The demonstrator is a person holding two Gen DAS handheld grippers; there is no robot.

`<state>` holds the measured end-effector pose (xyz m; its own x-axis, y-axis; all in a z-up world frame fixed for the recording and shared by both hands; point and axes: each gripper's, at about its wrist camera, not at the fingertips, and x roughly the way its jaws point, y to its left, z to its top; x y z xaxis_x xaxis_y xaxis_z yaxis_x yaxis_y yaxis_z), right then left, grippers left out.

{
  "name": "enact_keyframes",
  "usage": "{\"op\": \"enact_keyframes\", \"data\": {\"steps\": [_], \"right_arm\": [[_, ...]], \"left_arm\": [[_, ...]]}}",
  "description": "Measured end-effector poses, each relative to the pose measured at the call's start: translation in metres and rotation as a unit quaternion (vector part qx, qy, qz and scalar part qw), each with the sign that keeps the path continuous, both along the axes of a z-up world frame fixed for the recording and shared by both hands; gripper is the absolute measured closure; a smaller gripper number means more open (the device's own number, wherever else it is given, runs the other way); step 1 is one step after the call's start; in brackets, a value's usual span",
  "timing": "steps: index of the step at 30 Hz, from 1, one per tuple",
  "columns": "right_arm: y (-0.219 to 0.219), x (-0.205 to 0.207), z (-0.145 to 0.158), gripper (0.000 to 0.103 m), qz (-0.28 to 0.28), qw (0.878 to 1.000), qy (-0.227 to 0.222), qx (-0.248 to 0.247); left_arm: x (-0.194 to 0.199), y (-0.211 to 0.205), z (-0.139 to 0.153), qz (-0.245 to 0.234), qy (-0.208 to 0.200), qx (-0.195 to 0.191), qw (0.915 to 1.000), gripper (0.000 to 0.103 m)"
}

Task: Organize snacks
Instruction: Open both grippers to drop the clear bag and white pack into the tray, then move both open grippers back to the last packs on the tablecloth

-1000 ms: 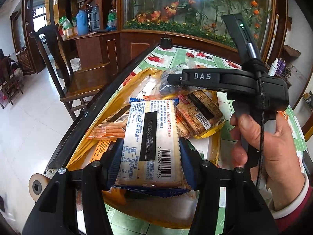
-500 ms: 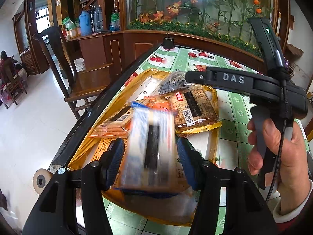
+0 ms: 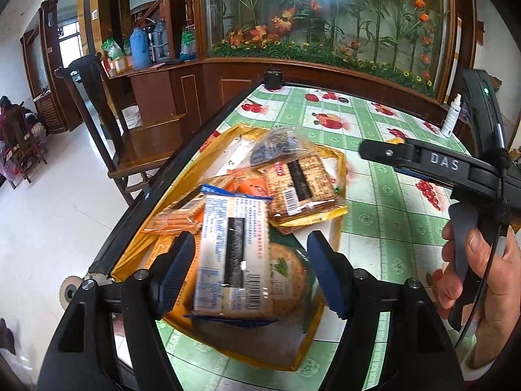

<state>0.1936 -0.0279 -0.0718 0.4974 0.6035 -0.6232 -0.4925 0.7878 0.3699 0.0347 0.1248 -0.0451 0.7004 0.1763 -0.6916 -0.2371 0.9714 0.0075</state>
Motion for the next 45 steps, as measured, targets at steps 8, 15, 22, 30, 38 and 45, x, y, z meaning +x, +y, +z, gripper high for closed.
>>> {"op": "enact_keyframes", "data": {"steps": [8,15,22,30,38,45], "right_arm": [[-0.059,-0.003,0.001,0.015,-0.060,0.998,0.005,0.000],[-0.106,-0.006,0.002,0.014,-0.095,0.995,-0.004,-0.012],[-0.149,-0.007,0.000,0.014,-0.125,0.992,-0.008,-0.028],[-0.203,0.001,-0.004,0.014,-0.168,0.985,-0.007,-0.031],[-0.223,0.008,-0.009,0.014,-0.182,0.982,-0.005,-0.050],[-0.243,0.010,-0.012,0.014,-0.208,0.975,-0.009,-0.080]], "left_arm": [[0.006,-0.022,0.006,-0.021,0.000,0.010,0.9997,0.032],[0.014,-0.046,0.010,-0.044,0.001,0.021,0.9988,0.032],[0.031,-0.074,0.010,-0.074,0.007,0.027,0.9968,0.030],[0.054,-0.109,0.005,-0.114,0.023,0.035,0.9926,0.030],[0.069,-0.130,0.000,-0.137,0.033,0.036,0.9894,0.030],[0.085,-0.137,-0.008,-0.146,0.046,0.032,0.9877,0.030]]}}
